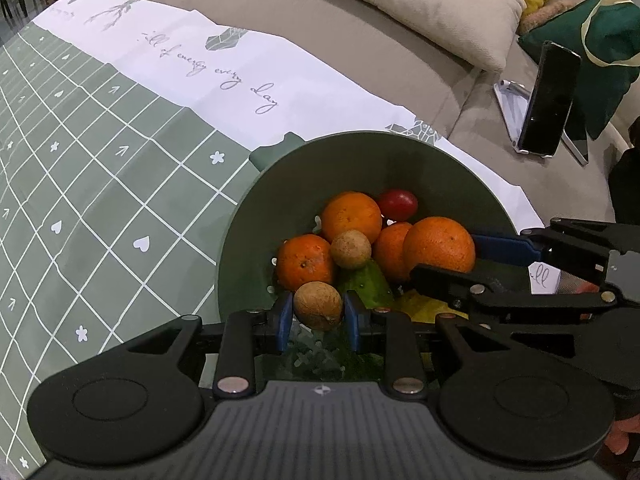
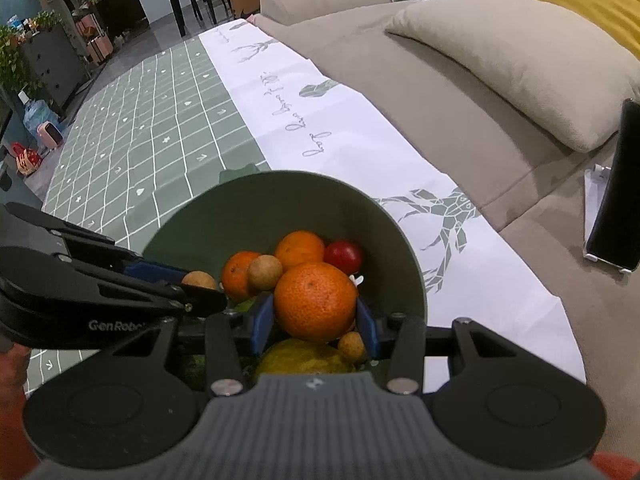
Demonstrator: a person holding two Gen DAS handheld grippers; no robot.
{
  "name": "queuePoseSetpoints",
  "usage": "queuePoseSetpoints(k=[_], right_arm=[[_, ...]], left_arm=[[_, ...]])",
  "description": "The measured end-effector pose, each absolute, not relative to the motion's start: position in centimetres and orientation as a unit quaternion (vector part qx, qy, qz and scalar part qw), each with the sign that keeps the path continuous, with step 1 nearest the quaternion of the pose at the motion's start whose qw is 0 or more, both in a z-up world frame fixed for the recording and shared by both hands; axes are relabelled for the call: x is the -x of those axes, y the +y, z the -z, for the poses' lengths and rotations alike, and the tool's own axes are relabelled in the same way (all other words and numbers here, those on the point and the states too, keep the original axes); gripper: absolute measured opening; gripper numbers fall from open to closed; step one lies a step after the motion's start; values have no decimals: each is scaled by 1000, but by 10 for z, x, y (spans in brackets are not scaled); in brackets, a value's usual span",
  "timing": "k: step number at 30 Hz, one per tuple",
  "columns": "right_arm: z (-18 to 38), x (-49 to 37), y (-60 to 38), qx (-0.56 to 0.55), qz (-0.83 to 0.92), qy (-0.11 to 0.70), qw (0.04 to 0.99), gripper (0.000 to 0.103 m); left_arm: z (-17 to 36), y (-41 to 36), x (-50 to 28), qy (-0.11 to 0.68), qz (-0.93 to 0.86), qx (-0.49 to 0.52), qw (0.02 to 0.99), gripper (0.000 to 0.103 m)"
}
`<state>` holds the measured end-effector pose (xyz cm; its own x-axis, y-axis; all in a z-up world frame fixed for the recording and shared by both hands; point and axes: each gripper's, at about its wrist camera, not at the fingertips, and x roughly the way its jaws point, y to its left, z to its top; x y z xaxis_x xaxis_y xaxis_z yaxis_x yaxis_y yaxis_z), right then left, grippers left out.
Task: Organize fruits
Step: 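Carry the longan and orange into the green colander and release both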
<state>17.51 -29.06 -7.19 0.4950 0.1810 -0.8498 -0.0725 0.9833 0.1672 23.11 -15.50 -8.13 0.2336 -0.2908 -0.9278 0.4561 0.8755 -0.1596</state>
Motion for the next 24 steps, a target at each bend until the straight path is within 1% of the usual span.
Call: queuePoseSetpoints(k=[12,17,18,20,21,22,24], right_arm=[[78,-177,-290,-55,-77,503,859,43],[77,-178,-286,-44,-78,504,859,43],[77,-178,-286,-43,-79,504,859,45],[76,-178,-286,-40,-76,503,860,48],[75,-177,-287,-41,-74,502,861,52],[73,-177,-288,-42,-72,501,862,55],[69,-176,-290,-45,-67,497,864,56]], left_arm=[[90,-153,-233,580,230,-79,778,31],[86,-151,-231,578,226,-83,779,39],[85,-150,-230,577,224,-84,781,42],[80,-146,-228,573,223,-78,785,44],[77,-144,-227,571,222,-74,787,46],[73,-142,-225,568,221,-70,790,51],[65,-139,-221,559,221,-68,796,57]])
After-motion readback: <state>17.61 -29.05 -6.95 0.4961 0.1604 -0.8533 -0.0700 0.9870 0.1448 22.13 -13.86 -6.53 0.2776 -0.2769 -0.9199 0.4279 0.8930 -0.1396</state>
